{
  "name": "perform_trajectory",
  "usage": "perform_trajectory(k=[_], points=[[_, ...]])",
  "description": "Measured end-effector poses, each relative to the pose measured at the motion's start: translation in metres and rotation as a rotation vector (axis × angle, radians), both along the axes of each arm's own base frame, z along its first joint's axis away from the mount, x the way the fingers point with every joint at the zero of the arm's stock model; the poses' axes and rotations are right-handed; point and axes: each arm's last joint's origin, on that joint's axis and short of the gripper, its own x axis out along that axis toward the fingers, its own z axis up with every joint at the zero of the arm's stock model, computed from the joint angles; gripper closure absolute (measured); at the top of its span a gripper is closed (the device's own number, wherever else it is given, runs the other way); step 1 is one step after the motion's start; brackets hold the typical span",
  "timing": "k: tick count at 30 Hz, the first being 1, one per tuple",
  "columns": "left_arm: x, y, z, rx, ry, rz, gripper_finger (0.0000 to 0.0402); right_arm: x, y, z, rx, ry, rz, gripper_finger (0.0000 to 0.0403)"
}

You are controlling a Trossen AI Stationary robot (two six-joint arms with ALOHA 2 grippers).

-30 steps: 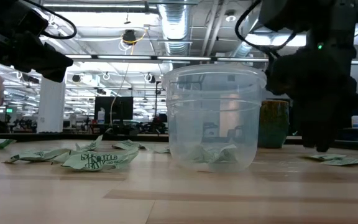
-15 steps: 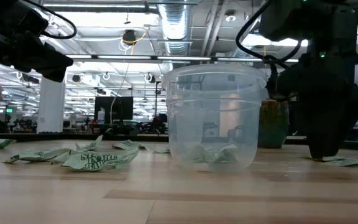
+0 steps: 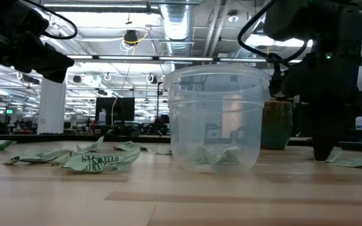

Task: Pick and place Stevia / Truvia into bins
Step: Put the stevia packet into the bottom transparent container

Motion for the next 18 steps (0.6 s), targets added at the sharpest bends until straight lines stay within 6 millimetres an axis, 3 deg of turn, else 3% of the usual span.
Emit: perform_trajectory(k=[3,9,14,18], points=[[0.000,0.000,0.000,0.000,0.000,0.000,0.0401,-0.002,0.002,0.010,-0.027,-0.022,0.024,0.0395],[0.000,0.000,0.000,0.000,0.000,0.000,0.0401,-0.011,0.011,0.069,-0.123,-0.132,0.060,0.0398],[0.000,0.000,0.000,0.000,0.000,0.000,0.0401,-0.012,0.025,0.128,-0.208,-0.409,0.258,0.0393],[0.000,0.000,0.000,0.000,0.002,0.000,0.0401,-0.004,0.038,0.154,-0.190,-0.628,0.458,0.0397]])
